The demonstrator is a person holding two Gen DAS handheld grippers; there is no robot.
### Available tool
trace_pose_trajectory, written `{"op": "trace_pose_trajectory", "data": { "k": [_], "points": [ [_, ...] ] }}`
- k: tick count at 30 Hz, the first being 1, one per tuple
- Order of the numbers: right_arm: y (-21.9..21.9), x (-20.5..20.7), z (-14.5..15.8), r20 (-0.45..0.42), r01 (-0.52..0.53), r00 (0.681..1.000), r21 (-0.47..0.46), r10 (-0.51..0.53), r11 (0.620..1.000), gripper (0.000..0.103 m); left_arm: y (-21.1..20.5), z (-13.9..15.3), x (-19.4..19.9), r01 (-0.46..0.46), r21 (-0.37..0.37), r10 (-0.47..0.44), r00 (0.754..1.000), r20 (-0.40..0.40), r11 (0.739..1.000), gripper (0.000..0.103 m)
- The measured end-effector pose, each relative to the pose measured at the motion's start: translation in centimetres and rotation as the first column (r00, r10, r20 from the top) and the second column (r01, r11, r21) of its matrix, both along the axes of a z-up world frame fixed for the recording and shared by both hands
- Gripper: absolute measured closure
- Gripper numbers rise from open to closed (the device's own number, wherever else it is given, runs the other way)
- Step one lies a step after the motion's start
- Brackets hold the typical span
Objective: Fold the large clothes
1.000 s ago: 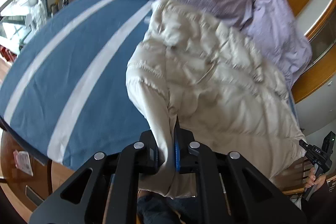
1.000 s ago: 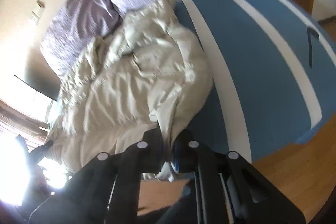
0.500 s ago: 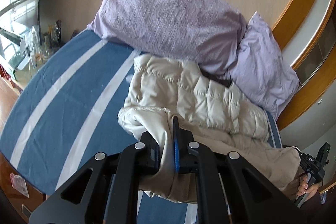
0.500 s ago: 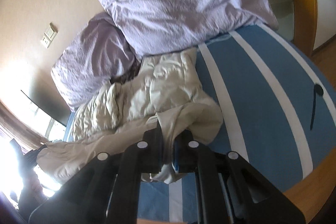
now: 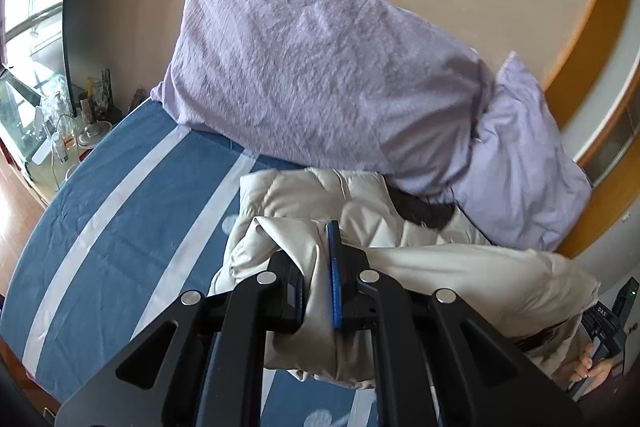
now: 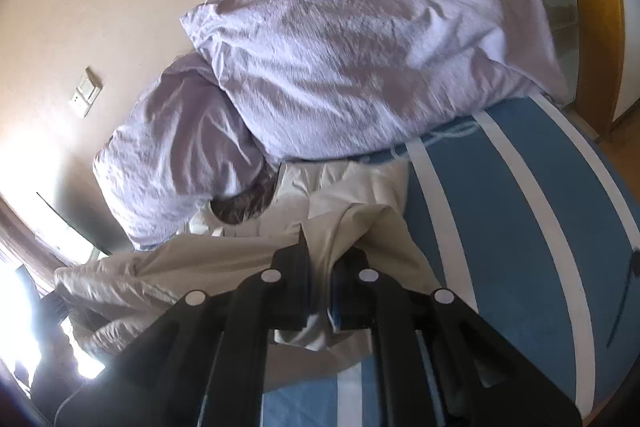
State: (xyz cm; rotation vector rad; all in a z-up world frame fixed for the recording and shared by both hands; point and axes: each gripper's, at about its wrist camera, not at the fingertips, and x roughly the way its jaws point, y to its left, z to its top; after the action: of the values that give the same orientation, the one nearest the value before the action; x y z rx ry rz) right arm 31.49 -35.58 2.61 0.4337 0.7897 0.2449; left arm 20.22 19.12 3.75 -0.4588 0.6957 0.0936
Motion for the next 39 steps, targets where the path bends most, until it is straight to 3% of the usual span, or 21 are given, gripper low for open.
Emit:
{"op": "trace_pose_trajectory", "data": {
  "k": [15, 25, 33, 36, 39],
  "points": [
    [0.8, 11.7, -2.8, -0.092, 0.008, 0.996, -0.024, -0.01, 1.0, 0.094, -0.5, -1.1, 10.6, -0.101, 0.032, 0.103, 0.99, -0.1, 0.994, 0.094],
    [1.4, 16.3, -7.8, -0.237, 0.019, 0.971, -0.029, -0.025, 0.999, 0.092, -0.4, -5.2, 15.5, -0.144, 0.055, 0.153, 0.962, -0.228, 0.988, 0.094],
    [1.4, 19.0, -10.7, -0.322, 0.049, 0.946, 0.019, -0.04, 0.999, 0.091, 0.1, -8.0, 18.2, -0.183, 0.022, 0.18, 0.934, -0.308, 0.983, 0.089],
    [1.6, 19.5, -11.3, -0.341, 0.05, 0.939, 0.029, -0.037, 0.998, 0.084, -0.1, -8.7, 19.4, -0.187, 0.025, 0.184, 0.924, -0.334, 0.982, 0.081],
    [0.9, 19.4, -11.2, -0.349, 0.068, 0.937, 0.095, -0.031, 0.993, 0.071, -0.3, -8.8, 20.1, -0.173, 0.012, 0.167, 0.925, -0.342, 0.985, 0.062]
  ]
}}
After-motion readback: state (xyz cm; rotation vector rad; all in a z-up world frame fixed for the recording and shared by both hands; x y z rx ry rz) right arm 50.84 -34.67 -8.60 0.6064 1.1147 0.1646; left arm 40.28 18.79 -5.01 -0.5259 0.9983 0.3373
